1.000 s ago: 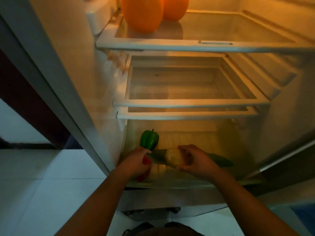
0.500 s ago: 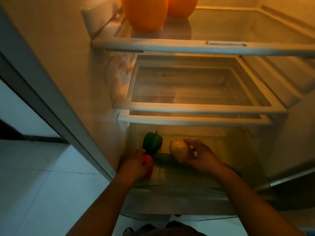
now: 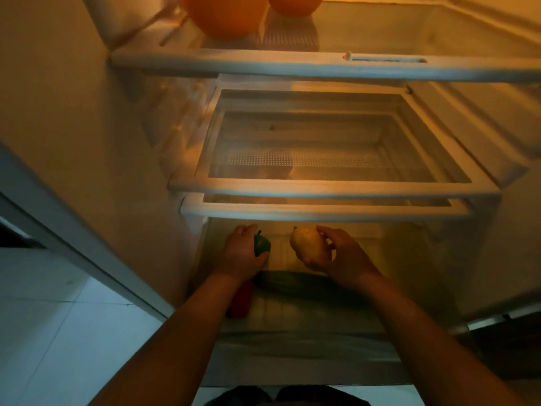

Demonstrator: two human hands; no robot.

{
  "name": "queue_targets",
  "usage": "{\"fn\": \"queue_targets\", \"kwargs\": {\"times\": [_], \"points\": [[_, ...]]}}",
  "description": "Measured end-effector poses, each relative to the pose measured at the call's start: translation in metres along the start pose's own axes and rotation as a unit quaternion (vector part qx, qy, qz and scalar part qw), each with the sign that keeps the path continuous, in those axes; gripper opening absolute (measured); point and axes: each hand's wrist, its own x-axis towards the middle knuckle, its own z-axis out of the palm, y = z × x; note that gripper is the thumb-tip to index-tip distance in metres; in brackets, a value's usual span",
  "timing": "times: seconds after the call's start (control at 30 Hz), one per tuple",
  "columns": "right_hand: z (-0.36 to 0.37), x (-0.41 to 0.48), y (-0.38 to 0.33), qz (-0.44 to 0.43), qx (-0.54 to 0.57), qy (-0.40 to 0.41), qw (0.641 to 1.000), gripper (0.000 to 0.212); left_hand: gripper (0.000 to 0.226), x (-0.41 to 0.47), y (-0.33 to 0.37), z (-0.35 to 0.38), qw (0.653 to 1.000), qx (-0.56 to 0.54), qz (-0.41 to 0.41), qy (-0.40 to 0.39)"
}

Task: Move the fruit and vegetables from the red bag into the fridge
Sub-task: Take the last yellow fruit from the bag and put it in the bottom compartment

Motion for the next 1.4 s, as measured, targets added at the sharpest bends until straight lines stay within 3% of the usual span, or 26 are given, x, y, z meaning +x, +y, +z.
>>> {"fn": "queue_targets", "kwargs": {"times": [0.23, 0.5, 0.8, 1.0, 1.23, 1.4], "points": [[0.004, 0.009, 0.008, -0.032, 0.01, -0.011, 0.999, 0.071, 0.055, 0.002, -0.01, 0.006, 1.0, 0.014, 0.003, 0.028], [0.028, 0.033, -0.011, -0.093, 0.069, -0.03, 0.993, 0.045, 0.055, 0.0, -0.021, 0.004, 0.996, 0.028, -0.01, 0.079], [0.037, 0.018, 0.004, -0.067, -0.004, -0.052, 0.996, 0.067, 0.063, -0.022, -0.017, -0.003, 0.999, 0.017, -0.012, 0.04], [0.03, -0.01, -0.01, -0.02, -0.041, -0.068, 0.997, 0.065, 0.064, -0.049, -0.011, -0.015, 0.999, 0.019, 0.023, -0.016], [0.026, -0.065, -0.032, -0.035, 0.005, -0.016, 0.999, 0.047, 0.051, -0.076, -0.006, -0.02, 0.982, 0.005, 0.153, -0.109], [0.037, -0.119, -0.021, -0.003, -0.035, 0.069, 0.997, 0.051, 0.041, -0.096, -0.009, -0.007, 0.958, -0.001, 0.222, -0.181]]}}
